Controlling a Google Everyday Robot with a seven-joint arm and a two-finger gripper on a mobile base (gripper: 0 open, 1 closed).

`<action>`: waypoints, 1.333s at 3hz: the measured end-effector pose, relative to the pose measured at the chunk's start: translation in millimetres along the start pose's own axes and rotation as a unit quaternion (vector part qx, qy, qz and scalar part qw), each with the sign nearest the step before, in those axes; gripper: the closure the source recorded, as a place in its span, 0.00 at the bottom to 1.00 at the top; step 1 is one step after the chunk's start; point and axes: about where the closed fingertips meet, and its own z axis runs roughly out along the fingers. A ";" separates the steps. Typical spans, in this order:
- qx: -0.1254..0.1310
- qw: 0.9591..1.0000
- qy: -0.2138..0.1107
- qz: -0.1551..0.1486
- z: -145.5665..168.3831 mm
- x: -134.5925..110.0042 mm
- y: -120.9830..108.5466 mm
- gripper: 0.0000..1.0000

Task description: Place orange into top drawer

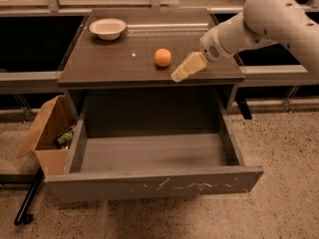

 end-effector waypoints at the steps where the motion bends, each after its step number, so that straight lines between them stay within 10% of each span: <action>1: 0.005 0.998 -0.028 0.055 34.6 -10.3 -20.1 0.00; 4: 0.004 0.995 -0.080 0.061 88.6 -46.2 -17.2 0.00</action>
Offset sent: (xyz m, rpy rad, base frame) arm 0.0740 0.0327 -0.0164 0.2306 0.0199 -0.1275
